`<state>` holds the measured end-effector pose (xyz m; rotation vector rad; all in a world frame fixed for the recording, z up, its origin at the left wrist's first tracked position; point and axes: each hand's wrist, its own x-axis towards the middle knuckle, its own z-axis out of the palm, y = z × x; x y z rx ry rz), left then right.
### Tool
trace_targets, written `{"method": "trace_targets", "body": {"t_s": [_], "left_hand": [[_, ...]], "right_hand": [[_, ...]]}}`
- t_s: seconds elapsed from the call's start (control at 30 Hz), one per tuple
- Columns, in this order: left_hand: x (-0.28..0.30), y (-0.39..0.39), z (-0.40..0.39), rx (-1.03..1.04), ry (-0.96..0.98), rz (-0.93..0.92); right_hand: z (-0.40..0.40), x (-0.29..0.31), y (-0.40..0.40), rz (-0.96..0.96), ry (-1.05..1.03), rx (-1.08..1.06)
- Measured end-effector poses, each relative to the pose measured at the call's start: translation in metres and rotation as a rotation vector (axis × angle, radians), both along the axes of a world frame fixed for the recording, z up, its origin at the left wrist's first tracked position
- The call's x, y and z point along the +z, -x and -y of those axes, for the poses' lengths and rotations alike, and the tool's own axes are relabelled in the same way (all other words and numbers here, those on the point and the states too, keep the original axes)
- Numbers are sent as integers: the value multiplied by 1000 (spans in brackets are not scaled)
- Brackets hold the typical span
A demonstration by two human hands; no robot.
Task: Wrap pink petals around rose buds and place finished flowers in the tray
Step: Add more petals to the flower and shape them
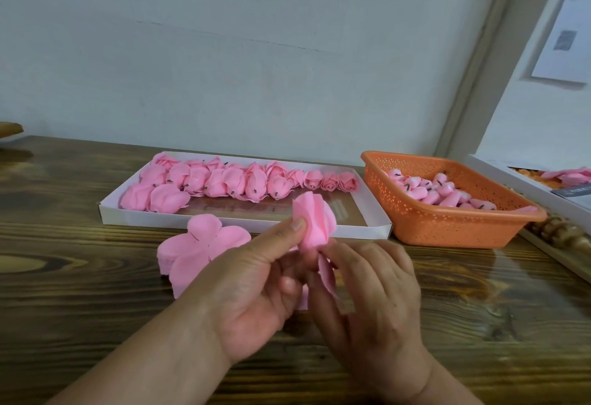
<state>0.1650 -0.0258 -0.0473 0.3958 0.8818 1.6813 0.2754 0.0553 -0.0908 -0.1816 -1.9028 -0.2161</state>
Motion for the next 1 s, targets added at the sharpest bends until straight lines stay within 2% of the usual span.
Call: {"method": "trace_targets", "body": {"t_s": [0.13,0.27,0.37,0.5,0.57,0.67,0.83,0.93,1.0], "left_hand": [[2,4,1,2,26,44],[4,7,4,-12,82,-46],[6,7,5,13,118,-72],[10,7,4,25,115,-44],[11,7,3,21,116,-42],[12,6,3,13,111,-54],[11,7,4,-18,64,-78],[7,9,3,-1,40,-96],[5,9,4,9,39,-102]], "right_hand": [[4,6,-2,-23,241,146],[5,23,-9,3,520,356],[0,35,-15,53,608,352],[-1,38,-17,11,966,520],[-1,38,-17,-25,1070,573],[0,37,-18,-43,1081,576],[7,37,-21,-51,945,524],[7,32,-24,-45,900,566],[5,32,-28,41,691,483]]}}
